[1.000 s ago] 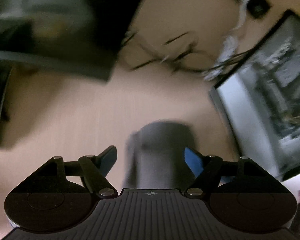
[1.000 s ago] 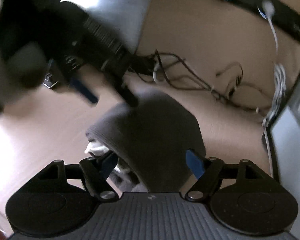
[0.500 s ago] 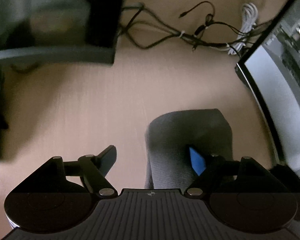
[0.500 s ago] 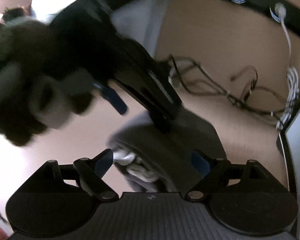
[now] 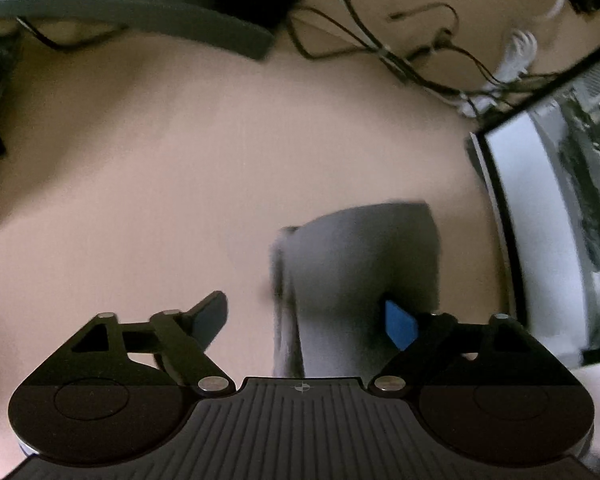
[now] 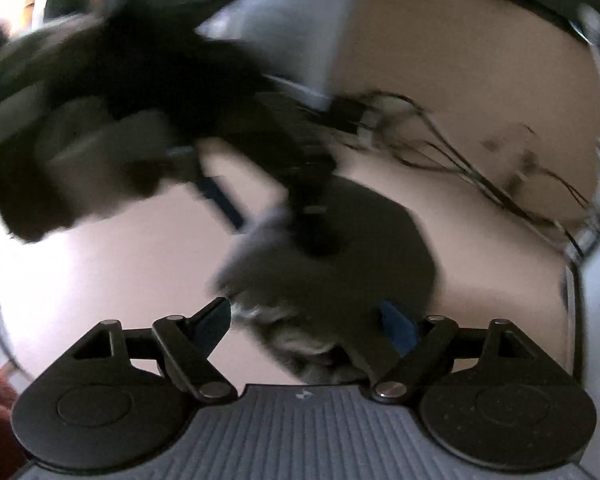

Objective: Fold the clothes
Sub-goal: 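Tuck the bundle end with the right gripper and release the left gripper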

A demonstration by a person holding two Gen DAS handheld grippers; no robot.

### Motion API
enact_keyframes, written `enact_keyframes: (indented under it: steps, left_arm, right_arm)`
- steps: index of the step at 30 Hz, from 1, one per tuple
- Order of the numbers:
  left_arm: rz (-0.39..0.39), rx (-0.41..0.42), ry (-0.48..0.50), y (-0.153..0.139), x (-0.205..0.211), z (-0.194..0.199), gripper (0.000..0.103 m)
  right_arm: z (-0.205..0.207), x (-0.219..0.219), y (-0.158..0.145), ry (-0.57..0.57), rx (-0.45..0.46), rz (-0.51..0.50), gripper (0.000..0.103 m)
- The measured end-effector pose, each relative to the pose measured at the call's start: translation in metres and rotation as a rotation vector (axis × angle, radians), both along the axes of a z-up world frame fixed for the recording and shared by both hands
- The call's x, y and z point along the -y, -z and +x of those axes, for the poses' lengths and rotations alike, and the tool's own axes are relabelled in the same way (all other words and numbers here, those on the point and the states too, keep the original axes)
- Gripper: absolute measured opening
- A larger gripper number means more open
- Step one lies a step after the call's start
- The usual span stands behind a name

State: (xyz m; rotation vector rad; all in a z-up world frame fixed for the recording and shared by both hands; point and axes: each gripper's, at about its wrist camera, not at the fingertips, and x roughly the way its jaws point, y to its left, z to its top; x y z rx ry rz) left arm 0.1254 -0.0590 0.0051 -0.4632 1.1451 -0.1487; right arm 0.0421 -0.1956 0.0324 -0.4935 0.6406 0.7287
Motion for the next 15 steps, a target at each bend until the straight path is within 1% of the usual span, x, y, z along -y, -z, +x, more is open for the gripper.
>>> enact_keyframes:
  steps: [3, 4, 6, 8, 9, 10, 12, 13, 14, 15]
  left_arm:
    - [0.028, 0.025, -0.009, -0.006, -0.008, 0.000, 0.091]
    - [0.035, 0.038, -0.011, -0.011, -0.010, -0.002, 0.089]
    - [0.066, 0.097, 0.001, -0.027, -0.005, -0.008, 0.085]
    - [0.077, 0.181, 0.045, -0.047, 0.003, -0.017, 0.085]
    - [0.073, 0.211, 0.069, -0.055, 0.007, -0.020, 0.083]
    - [0.078, 0.228, 0.094, -0.061, 0.011, -0.022, 0.078]
    - [0.124, 0.221, 0.123, -0.060, 0.019, -0.019, 0.074]
    - [0.161, 0.200, 0.122, -0.053, 0.021, -0.015, 0.067]
    - [0.185, 0.163, 0.110, -0.044, 0.020, -0.010, 0.064]
    - [0.174, 0.121, 0.094, -0.034, 0.018, -0.005, 0.065]
  right_arm:
    - [-0.007, -0.014, 0.007, -0.028, 0.014, -0.005, 0.084]
    - [-0.005, -0.013, 0.008, -0.023, 0.008, 0.000, 0.084]
    - [0.002, -0.008, 0.007, -0.004, -0.016, 0.019, 0.084]
    - [0.010, 0.000, 0.006, 0.033, -0.044, 0.042, 0.085]
    - [0.013, 0.005, 0.004, 0.056, -0.056, 0.060, 0.085]
    - [0.017, 0.010, 0.003, 0.079, -0.068, 0.078, 0.085]
    - [0.020, 0.022, -0.005, 0.110, -0.093, 0.139, 0.085]
    - [0.018, 0.026, -0.008, 0.122, -0.093, 0.162, 0.085]
    - [0.016, 0.030, -0.011, 0.134, -0.091, 0.184, 0.085]
    - [0.014, 0.033, -0.014, 0.147, -0.090, 0.206, 0.085]
